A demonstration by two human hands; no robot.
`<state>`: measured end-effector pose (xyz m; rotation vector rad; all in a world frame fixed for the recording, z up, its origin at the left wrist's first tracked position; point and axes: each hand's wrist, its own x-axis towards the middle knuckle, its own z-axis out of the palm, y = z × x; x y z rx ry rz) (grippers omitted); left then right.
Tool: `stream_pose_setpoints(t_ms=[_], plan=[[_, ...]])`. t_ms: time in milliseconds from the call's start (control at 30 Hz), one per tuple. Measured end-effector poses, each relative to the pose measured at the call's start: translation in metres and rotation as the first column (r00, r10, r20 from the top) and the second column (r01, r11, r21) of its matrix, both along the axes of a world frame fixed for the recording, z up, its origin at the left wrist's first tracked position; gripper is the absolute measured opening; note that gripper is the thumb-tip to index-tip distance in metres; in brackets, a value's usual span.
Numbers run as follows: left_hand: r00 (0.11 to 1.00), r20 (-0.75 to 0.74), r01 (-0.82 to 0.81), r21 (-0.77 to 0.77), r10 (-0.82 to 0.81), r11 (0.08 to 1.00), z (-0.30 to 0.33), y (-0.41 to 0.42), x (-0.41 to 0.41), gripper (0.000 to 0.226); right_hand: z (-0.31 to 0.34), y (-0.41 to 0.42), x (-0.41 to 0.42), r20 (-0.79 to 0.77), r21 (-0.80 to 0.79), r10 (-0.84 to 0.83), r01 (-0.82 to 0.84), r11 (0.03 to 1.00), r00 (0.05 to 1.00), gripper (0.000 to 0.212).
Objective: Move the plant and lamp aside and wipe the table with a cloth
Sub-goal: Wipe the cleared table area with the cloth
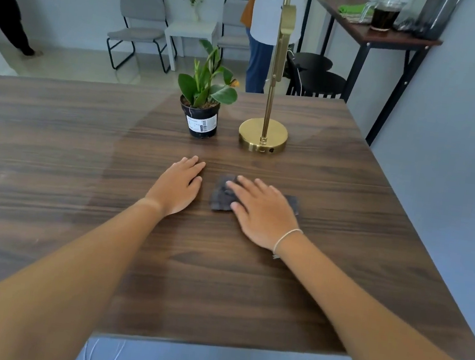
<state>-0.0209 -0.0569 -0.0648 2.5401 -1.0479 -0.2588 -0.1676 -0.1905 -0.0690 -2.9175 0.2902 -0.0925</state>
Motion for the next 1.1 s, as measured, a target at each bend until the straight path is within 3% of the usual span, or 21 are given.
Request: stream_pose_setpoints(t_ms=[167, 267, 333, 433, 533, 633, 700, 933, 1000, 1100], plan=[[0.998, 0.044, -0.044, 0.013, 0.044, 0.999, -0.006, 0.039, -0.015, 0.047, -0.002, 0.055, -0.031, 0.015, 0.015, 0.206, -0.206, 0.978, 0.978, 0.047], [0.997, 0.047, -0.055, 0.005, 0.055, 0.998, -0.008, 0.058, -0.024, 0.047, -0.001, 0.051, -0.068, 0.007, 0.027, 0.233, -0.233, 0.972, 0.973, 0.046], [0.998, 0.045, -0.046, -0.008, 0.046, 0.999, -0.008, 0.069, -0.029, 0.046, 0.001, 0.034, -0.095, -0.003, 0.039, 0.146, -0.145, 0.989, 0.989, 0.045], [0.999, 0.039, -0.030, -0.024, 0.031, 0.999, -0.007, 0.084, -0.037, 0.046, 0.002, -0.016, -0.130, 0.003, 0.009, -0.145, 0.145, 0.989, 0.989, 0.046], [0.997, 0.070, -0.015, -0.008, 0.015, 1.000, -0.007, 0.099, -0.045, 0.048, 0.004, -0.060, -0.158, -0.014, -0.045, -0.480, 0.479, 0.877, 0.877, 0.047], [0.994, 0.112, 0.006, 0.039, -0.010, 0.999, -0.008, 0.113, -0.056, 0.050, 0.002, -0.057, -0.164, -0.010, -0.043, -0.660, 0.659, 0.751, 0.751, 0.048], [0.990, 0.138, 0.021, 0.068, -0.030, 0.997, -0.008, 0.119, -0.062, 0.052, 0.001, -0.032, -0.159, -0.007, -0.039, -0.686, 0.685, 0.727, 0.728, 0.048], [0.982, 0.155, 0.086, 0.159, -0.111, 0.984, -0.007, 0.131, -0.070, 0.063, -0.003, 0.031, -0.186, 0.004, -0.052, -0.510, 0.509, 0.859, 0.860, 0.047], [0.980, 0.159, 0.092, 0.170, -0.120, 0.981, -0.007, 0.135, -0.074, 0.064, -0.001, 0.016, -0.190, -0.024, -0.051, -0.526, 0.524, 0.850, 0.850, 0.047], [0.981, 0.154, 0.090, 0.176, -0.118, 0.980, -0.007, 0.138, -0.078, 0.064, 0.002, -0.015, -0.198, -0.002, -0.048, -0.649, 0.648, 0.760, 0.761, 0.048]])
